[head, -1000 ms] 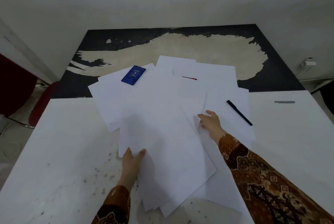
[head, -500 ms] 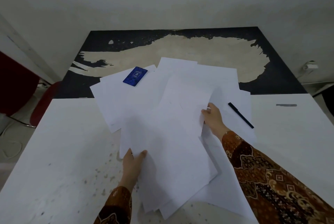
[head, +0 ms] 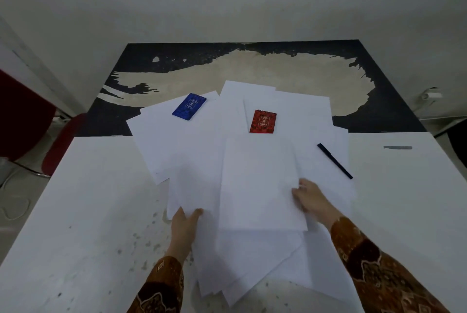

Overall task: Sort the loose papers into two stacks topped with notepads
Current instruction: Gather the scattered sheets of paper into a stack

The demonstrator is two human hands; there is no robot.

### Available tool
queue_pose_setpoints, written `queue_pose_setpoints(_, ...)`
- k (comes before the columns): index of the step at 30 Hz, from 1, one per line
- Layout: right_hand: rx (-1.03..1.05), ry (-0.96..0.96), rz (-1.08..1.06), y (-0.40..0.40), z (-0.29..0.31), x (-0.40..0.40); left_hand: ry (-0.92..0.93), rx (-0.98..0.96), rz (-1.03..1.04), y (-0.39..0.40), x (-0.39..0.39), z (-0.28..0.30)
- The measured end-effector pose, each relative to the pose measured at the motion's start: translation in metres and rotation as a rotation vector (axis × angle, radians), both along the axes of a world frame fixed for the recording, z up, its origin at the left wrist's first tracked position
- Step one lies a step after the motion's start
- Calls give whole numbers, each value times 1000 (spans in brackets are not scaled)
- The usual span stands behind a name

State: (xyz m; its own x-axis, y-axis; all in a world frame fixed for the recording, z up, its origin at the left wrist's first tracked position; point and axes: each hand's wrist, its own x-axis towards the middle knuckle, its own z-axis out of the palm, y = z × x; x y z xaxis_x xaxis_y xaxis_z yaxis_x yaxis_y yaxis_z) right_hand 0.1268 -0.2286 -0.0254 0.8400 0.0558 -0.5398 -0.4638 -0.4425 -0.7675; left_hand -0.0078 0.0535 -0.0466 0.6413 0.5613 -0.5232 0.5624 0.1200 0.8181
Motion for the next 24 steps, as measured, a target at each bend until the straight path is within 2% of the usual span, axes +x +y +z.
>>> queue_pose_setpoints(2, -85, -15, 125, 7, -5, -14, 2, -54, 72, -1, 1, 3)
queue_pose_setpoints(5, -128, -55, 193, 17, -6, -25, -18, -125, 142, -2, 3, 7)
queue_pose_setpoints(8, -176, -161, 329, 27, -5, -34, -70, -43, 68, -7, 2, 10)
queue_pose_setpoints(11, -210, -267, 473, 35, -8, -43, -44, 83, -17, -11, -1, 11)
queue_pose_setpoints(14, -236, -341, 399, 40, -13, -39, -84, 47, -38, -11, 2, 13)
queue_pose_setpoints(17, -43, -186, 146, 37, -1, -26, -191, -36, -114, -8, 7, 28)
queue_pose_setpoints(21, 356, 101, 60, 22, 8, -15, -280, -68, -228, -4, 26, 46)
queue_pose_setpoints(24, 412, 55, -4, 19, 7, -17, -320, -66, -240, -11, 41, 57)
